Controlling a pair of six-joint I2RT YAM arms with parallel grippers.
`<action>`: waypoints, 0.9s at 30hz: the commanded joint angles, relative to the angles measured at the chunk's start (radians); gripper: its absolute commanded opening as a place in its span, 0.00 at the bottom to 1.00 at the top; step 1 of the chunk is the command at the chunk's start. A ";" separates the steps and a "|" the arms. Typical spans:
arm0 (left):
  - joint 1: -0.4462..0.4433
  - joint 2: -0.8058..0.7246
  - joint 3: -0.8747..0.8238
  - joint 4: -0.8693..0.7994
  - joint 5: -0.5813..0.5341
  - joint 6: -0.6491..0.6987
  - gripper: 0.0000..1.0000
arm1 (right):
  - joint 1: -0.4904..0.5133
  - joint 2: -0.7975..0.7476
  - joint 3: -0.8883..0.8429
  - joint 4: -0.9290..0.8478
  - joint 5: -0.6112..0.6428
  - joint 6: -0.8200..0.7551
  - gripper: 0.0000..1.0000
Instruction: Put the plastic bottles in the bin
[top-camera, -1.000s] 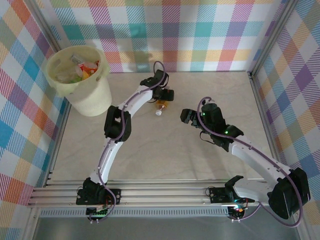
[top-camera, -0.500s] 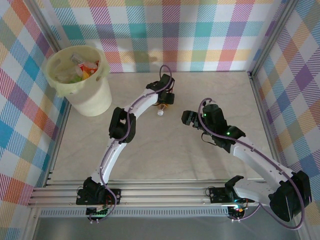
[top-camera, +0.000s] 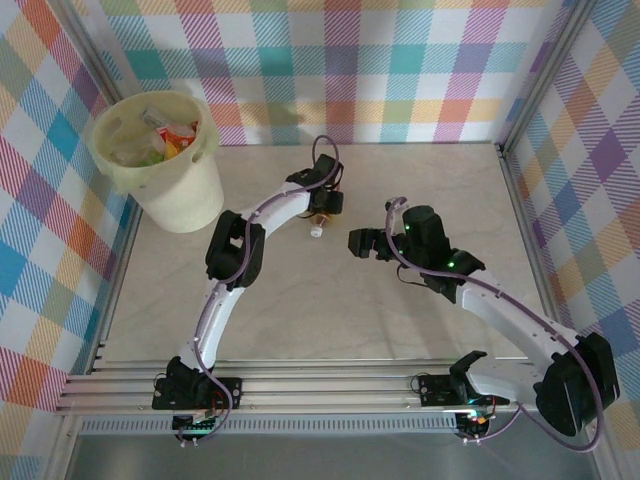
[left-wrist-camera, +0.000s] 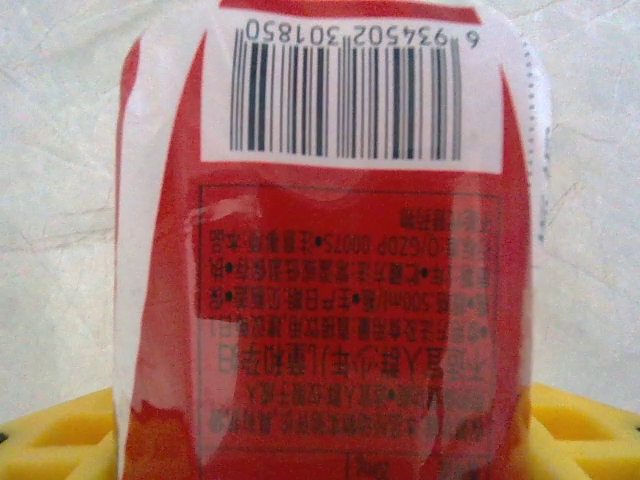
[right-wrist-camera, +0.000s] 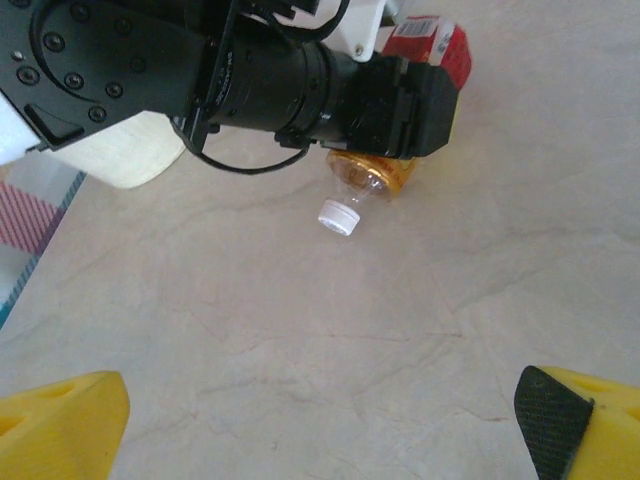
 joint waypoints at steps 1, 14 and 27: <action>0.018 -0.066 -0.080 0.017 -0.002 -0.025 0.49 | 0.008 0.012 0.021 0.054 -0.064 -0.031 1.00; 0.085 -0.374 -0.473 0.123 -0.006 -0.070 0.42 | 0.023 0.106 0.078 0.088 -0.136 -0.030 1.00; 0.147 -0.808 -0.700 0.069 -0.005 -0.101 0.39 | 0.039 0.192 0.156 0.103 -0.114 -0.034 1.00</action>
